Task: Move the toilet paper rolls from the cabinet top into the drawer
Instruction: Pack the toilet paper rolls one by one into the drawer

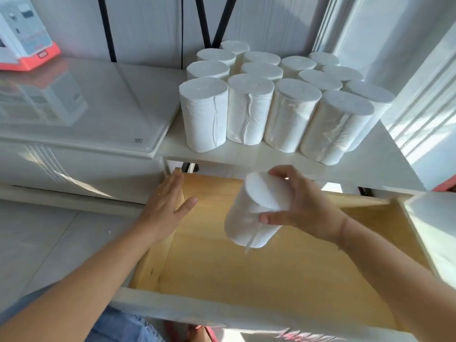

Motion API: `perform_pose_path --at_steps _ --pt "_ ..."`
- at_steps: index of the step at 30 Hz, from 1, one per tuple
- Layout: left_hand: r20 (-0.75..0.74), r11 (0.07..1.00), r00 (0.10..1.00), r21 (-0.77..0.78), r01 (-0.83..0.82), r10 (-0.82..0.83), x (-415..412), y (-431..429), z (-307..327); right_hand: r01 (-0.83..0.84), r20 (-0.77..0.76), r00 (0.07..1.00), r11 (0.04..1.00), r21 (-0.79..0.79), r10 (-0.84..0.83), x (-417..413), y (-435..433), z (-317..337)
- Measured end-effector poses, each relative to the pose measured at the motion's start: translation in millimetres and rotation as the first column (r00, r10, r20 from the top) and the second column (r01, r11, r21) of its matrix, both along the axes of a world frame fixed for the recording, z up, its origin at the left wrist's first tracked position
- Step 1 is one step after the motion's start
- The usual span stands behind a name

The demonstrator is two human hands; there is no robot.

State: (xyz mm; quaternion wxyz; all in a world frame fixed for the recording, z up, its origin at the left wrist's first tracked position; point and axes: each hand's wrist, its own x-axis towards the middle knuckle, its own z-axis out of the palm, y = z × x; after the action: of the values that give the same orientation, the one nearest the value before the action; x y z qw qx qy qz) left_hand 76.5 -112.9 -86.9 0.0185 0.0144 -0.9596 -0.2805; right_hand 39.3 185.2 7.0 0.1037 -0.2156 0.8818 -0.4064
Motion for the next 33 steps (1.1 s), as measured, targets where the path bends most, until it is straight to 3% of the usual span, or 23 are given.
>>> perform_pose_path --at_steps 6,12,14,16,18,20,22,28,33 --pt "0.012 1.0 1.0 0.001 0.01 -0.01 3 0 0 -0.085 0.022 0.996 0.99 0.109 0.083 -9 -65 -75" --pt "0.003 1.0 1.0 0.016 0.009 -0.009 3 -1 0 -0.013 0.089 0.996 0.999 0.046 0.009 -1 -63 -85" --pt "0.005 1.0 1.0 -0.007 0.013 -0.013 2 -1 1 0.072 0.137 0.987 0.994 0.088 -0.083 2 -55 -85" --pt "-0.002 0.999 1.0 -0.039 0.031 -0.031 -1 0 3 0.172 0.267 0.941 0.974 0.145 -0.206 3 -48 -83" --pt "-0.01 0.997 0.998 -0.058 0.055 -0.056 -5 2 6 0.254 0.552 0.791 0.963 0.094 -0.262 2 -49 -81" --pt "-0.018 0.994 0.997 -0.075 0.079 -0.08 -9 4 8 0.334 0.749 0.634 0.942 -0.037 -0.195 2 -60 -79" --pt "-0.03 0.993 0.996 -0.078 0.084 -0.087 -10 4 8 0.417 0.809 0.568 0.901 -0.121 -0.154 0 -76 -80" --pt "-0.047 0.996 0.995 -0.012 0.085 -0.086 -6 4 5 0.521 0.848 0.514 0.832 -0.191 -0.127 -9 -128 -82" --pt "-0.084 0.995 0.992 -0.059 0.085 -0.09 -8 4 4 0.395 0.814 0.575 0.9 -0.185 -0.086 -12 -142 -82"
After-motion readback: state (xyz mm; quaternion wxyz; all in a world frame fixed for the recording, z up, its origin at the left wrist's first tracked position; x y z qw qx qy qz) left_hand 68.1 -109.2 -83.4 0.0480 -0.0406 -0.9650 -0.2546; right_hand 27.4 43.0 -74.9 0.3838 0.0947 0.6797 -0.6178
